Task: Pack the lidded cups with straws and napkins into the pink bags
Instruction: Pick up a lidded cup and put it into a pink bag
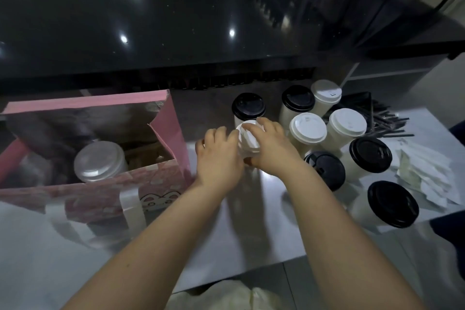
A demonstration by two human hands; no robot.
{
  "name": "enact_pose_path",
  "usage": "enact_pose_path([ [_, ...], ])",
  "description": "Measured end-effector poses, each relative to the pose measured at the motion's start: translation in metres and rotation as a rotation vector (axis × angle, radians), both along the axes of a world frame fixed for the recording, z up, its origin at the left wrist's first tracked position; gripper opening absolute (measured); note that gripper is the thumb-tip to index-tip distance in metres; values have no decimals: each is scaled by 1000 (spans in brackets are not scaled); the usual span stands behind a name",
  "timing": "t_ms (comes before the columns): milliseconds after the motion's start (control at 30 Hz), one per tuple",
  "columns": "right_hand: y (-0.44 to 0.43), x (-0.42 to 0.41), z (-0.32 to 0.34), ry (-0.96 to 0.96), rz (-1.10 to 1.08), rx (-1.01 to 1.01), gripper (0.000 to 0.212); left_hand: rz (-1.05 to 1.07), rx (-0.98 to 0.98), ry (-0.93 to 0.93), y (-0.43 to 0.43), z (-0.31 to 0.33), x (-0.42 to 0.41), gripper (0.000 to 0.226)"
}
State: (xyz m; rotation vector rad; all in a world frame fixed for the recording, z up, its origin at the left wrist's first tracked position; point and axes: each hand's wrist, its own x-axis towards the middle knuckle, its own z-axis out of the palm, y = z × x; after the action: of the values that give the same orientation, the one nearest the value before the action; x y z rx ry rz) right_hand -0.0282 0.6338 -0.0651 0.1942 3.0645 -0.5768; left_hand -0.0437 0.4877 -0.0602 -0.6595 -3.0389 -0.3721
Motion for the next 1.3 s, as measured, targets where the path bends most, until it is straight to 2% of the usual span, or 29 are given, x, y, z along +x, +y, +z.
enact_pose_path([
  [167,-4,4,-7,104,-43,-83,69,40,28,-53,2,4,0,47],
  [400,5,38,13,274,9,-102,81,65,224,-6,0,40,24,52],
  [533,15,54,42,389,99,-140,82,3,404,222,-11,77,51,48],
  [600,14,56,56,439,132,-134,80,-5,341,297,-19,92,53,47],
  [900,-32,58,123,566,155,-244,78,177,166,234,-88,127,63,50],
  [1100,-76,55,164,682,192,-219,68,225,284,232,-174,129,53,40],
  [1300,-146,26,176,615,251,-298,70,136,249,161,-233,124,11,32],
])
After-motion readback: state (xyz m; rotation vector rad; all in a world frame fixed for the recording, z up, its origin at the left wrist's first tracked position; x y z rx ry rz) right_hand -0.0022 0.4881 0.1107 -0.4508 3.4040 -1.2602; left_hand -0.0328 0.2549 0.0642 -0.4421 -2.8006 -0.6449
